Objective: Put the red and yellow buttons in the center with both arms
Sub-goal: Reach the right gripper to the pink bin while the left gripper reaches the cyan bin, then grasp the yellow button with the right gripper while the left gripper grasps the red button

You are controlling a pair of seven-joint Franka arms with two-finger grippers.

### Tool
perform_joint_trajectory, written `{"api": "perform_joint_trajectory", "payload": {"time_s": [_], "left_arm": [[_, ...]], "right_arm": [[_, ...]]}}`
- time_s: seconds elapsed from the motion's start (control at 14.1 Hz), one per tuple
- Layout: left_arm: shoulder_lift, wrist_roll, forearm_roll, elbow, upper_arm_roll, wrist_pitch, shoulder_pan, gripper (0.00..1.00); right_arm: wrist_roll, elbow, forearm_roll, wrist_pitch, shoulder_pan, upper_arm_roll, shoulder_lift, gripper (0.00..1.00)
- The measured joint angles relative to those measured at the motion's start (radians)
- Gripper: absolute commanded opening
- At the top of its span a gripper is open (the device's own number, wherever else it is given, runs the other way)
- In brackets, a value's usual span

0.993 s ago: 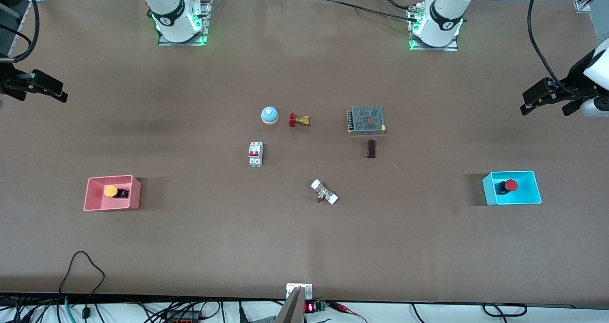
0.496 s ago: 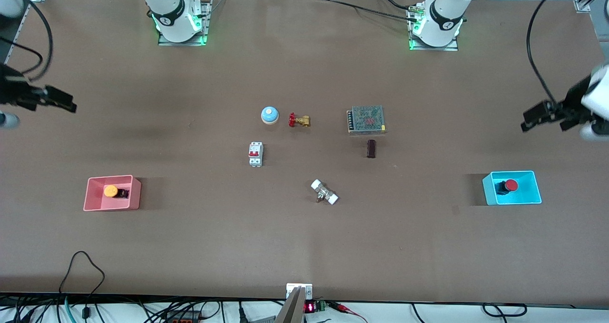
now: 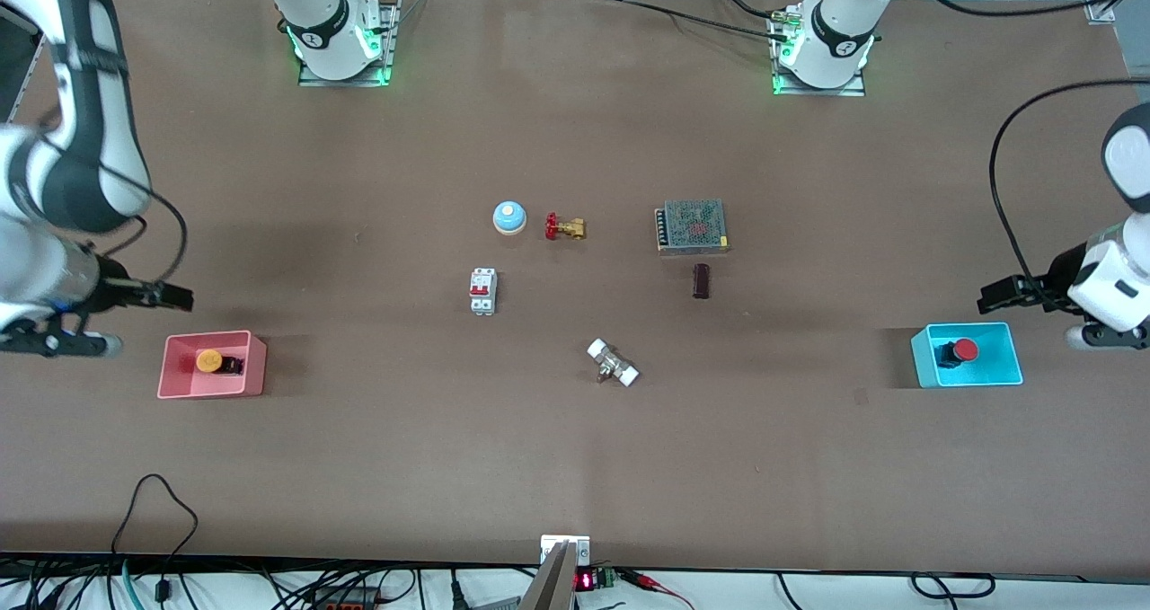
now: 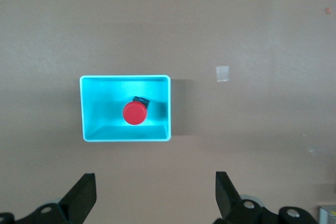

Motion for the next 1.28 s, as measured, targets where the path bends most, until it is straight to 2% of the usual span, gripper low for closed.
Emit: {"api": "perform_joint_trajectory", "payload": {"time_s": [0.35, 0.85, 0.99, 1.28], "left_arm": [[0.139, 0.043, 0.0, 0.001, 0.001, 0.117, 0.048, 1.0], [0.268, 0.057, 0.0, 0.002, -0.002, 0.223, 0.064, 1.0], [0.282, 0.057, 0.0, 0.002, -0.002, 0.237, 0.062, 0.92], [0.295, 0.057, 0.0, 0.002, -0.002, 0.25, 0.062, 0.57]], "right_arm": [[-0.004, 0.088, 0.0, 0.07, -0.021, -0.003, 0.155, 1.0], [-0.008, 0.109, -0.001, 0.159, -0.021, -0.001, 0.241, 1.0], [-0.012, 0.11, -0.001, 0.162, -0.02, 0.001, 0.251, 1.0], [-0.041, 0.11, -0.001, 0.186, -0.02, 0.003, 0.272, 1.0]]}}
